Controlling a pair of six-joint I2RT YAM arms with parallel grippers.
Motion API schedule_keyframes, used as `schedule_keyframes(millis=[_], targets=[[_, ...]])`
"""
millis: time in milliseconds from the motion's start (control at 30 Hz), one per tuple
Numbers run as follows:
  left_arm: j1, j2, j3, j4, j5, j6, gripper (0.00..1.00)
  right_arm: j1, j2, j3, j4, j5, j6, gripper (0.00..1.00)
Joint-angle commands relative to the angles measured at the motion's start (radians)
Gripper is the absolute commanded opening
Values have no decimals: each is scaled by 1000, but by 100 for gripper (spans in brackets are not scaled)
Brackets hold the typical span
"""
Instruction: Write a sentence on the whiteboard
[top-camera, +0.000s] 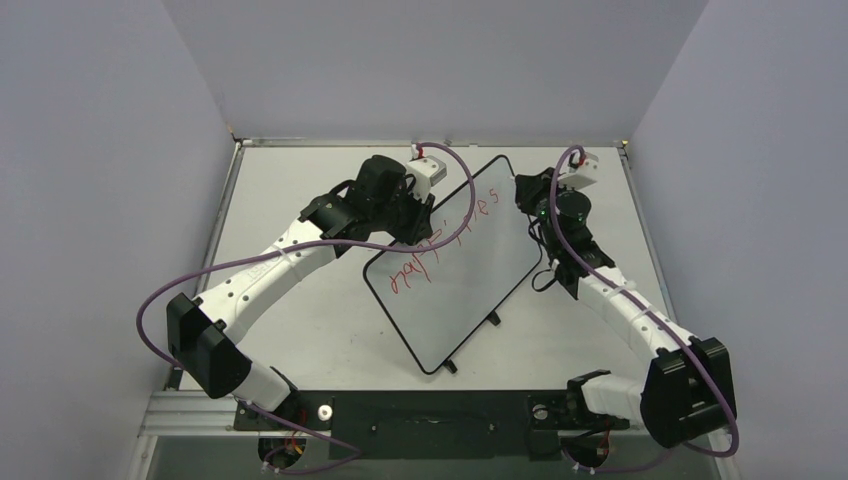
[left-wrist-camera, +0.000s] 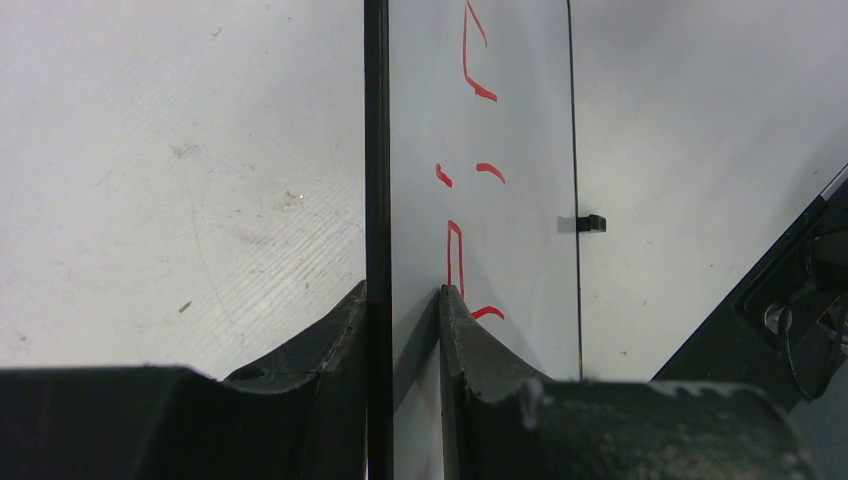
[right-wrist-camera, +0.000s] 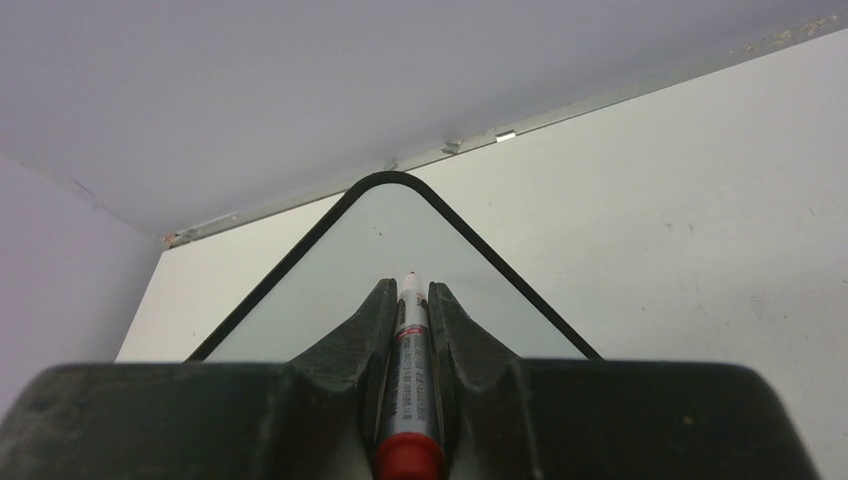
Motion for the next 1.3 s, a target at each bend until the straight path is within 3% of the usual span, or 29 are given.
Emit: schedule_keyframes(millis=[0,733,1267], targets=[[7,-20,6,8,-129,131,0,-9,25,55,60,-25,21,0],[7,-22,5,8,-133,131,0,-11,82,49,95,-144,72,0],[7,-21,6,8,-133,132,0,-11,63,-30,98,-149,67,0]])
